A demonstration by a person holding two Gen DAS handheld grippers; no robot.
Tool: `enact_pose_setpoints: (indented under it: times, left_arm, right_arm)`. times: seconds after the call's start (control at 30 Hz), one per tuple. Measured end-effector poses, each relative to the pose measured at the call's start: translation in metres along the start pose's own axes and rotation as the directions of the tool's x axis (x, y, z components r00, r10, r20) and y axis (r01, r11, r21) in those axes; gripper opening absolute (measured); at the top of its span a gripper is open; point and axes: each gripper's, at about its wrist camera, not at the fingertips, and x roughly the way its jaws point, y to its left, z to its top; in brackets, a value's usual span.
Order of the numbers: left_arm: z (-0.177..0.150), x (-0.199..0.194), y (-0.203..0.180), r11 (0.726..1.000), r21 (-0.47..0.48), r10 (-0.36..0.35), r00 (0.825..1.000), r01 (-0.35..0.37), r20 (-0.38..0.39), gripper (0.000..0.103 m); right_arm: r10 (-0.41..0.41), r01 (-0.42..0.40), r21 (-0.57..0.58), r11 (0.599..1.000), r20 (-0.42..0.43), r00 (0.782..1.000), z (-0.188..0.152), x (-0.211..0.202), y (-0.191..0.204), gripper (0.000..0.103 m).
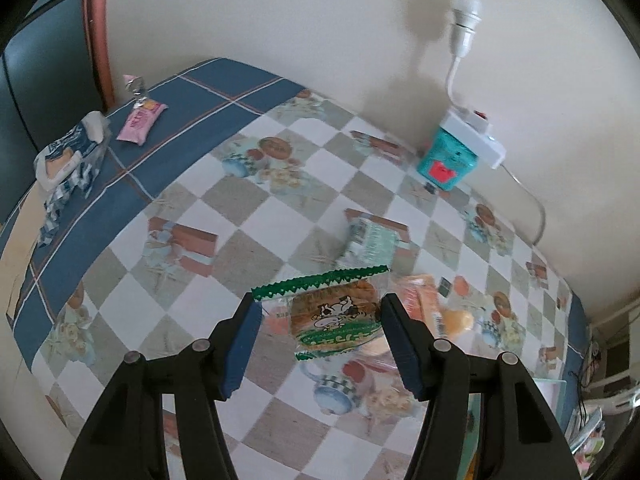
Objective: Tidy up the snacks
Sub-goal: 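Carry both green packs up and over the white tray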
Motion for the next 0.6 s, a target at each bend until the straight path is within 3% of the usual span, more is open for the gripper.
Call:
enact_pose_setpoints:
  times: [0.33, 0.6]
  left_arm:
    - [-0.011, -0.017, -0.042, 0.996, 0.081, -0.027, 0.999, 0.024, 0.03, 0.063]
    - [-0.021, -0.028, -0.079, 0.986, 0.157, -0.062, 0.997, 0.055, 0.046, 0.063]
  right_arm:
    - [-0.069, 0.066, 0.121, 0.99, 0.026, 0.997, 0.011, -0.01, -0.062, 0.068]
    - [-0.153, 0.139, 0.248, 0.959, 0.037, 0.988, 0.017, -0.02, -0.123, 0.068]
